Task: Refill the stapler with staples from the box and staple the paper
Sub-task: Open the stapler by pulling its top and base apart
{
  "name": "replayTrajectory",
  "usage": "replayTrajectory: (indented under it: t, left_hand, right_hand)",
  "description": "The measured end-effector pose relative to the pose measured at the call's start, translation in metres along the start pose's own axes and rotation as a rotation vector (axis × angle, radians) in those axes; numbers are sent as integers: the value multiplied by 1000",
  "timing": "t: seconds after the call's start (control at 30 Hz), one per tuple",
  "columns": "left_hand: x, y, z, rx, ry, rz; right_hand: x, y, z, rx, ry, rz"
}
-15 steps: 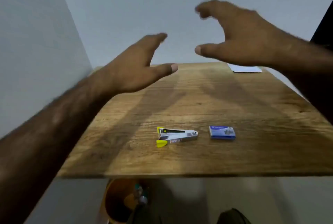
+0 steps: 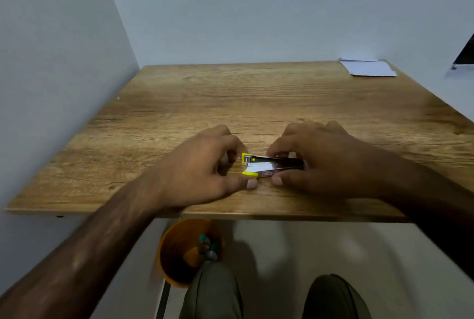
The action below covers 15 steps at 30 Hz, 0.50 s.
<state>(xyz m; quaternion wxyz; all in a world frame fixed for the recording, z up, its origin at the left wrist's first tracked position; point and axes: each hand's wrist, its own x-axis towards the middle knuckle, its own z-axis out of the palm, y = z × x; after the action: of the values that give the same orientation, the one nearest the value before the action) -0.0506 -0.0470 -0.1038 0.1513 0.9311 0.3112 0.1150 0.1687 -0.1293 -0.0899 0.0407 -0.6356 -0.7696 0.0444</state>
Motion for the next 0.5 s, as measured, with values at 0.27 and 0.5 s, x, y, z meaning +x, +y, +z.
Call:
replayTrajectory:
  t: [0.27, 0.5]
  left_hand:
    - [-1, -2, 6, -788, 159, 26]
    - [4, 11, 12, -1124, 258, -57]
  right_hand:
    - [0, -9, 17, 546, 271, 136]
    - [15, -26, 28, 889, 389, 171]
